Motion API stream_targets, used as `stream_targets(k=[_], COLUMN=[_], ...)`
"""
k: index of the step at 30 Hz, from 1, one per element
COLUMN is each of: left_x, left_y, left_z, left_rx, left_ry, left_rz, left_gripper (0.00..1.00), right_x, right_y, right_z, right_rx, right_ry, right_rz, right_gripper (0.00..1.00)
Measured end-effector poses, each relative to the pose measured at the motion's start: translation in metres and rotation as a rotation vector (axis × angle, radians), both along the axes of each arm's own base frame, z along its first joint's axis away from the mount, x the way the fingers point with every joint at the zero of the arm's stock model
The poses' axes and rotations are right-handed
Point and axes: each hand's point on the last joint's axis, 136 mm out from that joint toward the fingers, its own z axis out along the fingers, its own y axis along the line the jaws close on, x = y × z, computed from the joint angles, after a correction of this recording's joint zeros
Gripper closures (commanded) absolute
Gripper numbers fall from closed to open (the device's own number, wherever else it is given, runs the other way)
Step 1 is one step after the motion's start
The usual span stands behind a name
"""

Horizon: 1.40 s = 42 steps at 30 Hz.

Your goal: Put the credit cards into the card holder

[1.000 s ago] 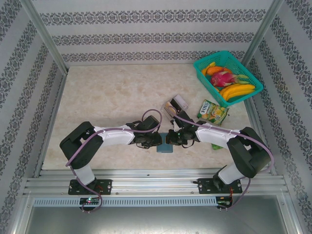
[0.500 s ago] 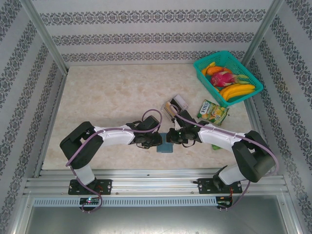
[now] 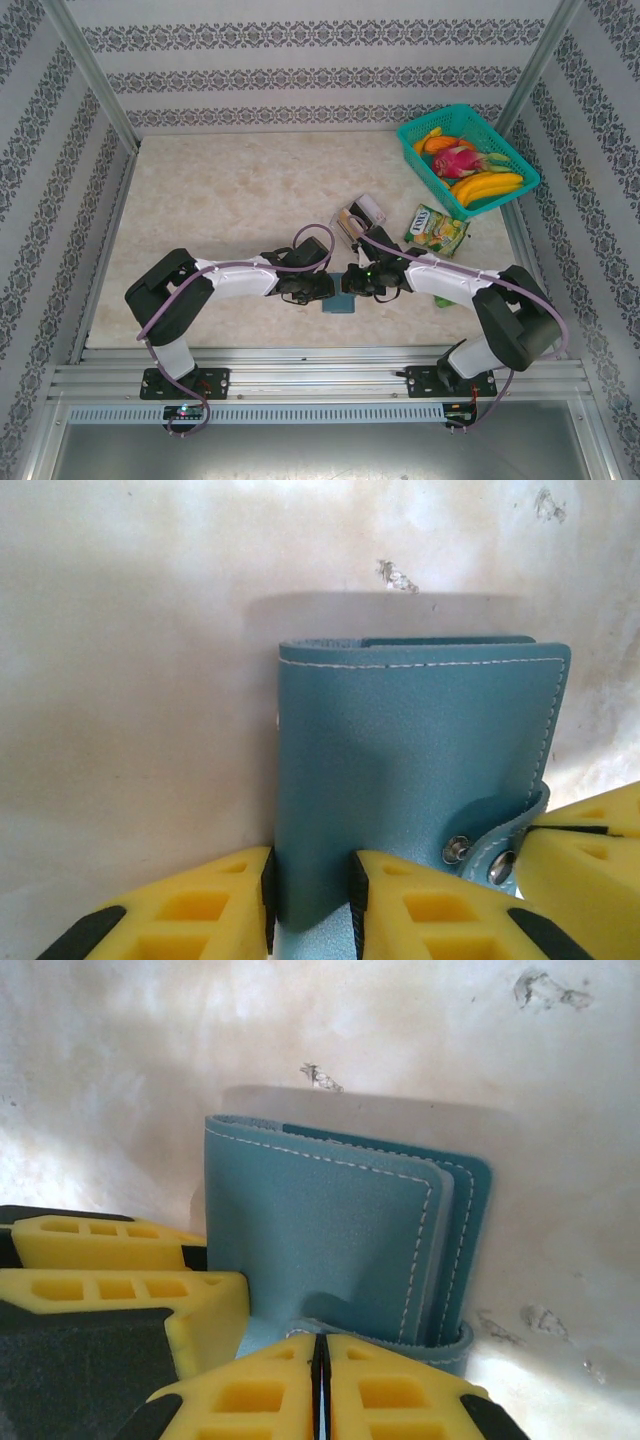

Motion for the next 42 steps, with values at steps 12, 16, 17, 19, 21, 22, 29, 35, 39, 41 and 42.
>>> stream_targets(k=[12, 16, 17, 19, 21, 22, 29, 35, 39, 41, 42], left_x=[0.000, 0.000, 0.000, 0.000, 0.000, 0.000, 0.000, 0.000, 0.000, 0.000, 0.000], left_y=[-0.001, -0.001, -0.001, -0.001, -0.001, -0.001, -0.001, -0.001, -0.001, -0.001, -0.001], left_z=[0.000, 0.000, 0.000, 0.000, 0.000, 0.000, 0.000, 0.000, 0.000, 0.000, 0.000], left_rx=[0.006, 0.007, 0.007, 0.007, 0.008, 0.009, 0.013, 0.013, 0.014, 0.015, 0.015], left_ry=[0.004, 0.004, 0.004, 0.004, 0.004, 0.002, 0.003, 0.003, 0.002, 0.002, 0.002], left_rz=[-0.003, -0.004, -0.004, -0.004, -0.005, -0.005, -0.005, -0.005, -0.004, -0.004, -0.004], left_gripper=[0.71, 0.71, 0.71, 0.71, 0.71, 0.71, 0.72, 0.74, 0.75, 0.75, 0.75], right_x=[-0.003, -0.005, -0.005, -0.007, -0.007, -0.008, -0.008, -0.007, -0.006, -0.006, -0.005], right_y=[-0.004, -0.002, -0.001, 0.001, 0.003, 0.004, 0.007, 0.007, 0.008, 0.008, 0.008], right_z=[0.001, -0.005, -0.006, -0.008, -0.009, -0.009, -0.011, -0.011, -0.012, -0.012, -0.012], right_rx=[0.002, -0.001, -0.002, -0.002, 0.003, 0.003, 0.002, -0.003, -0.021, -0.031, -0.036], right_ry=[0.002, 0.017, 0.020, 0.025, 0.028, 0.028, 0.032, 0.040, 0.067, 0.081, 0.087], right_rz=[-0.001, 0.006, 0.009, 0.017, 0.022, 0.026, 0.030, 0.025, 0.022, 0.021, 0.021], right_gripper=[0.89, 0.89, 0.89, 0.89, 0.89, 0.89, 0.89, 0.89, 0.90, 0.90, 0.90])
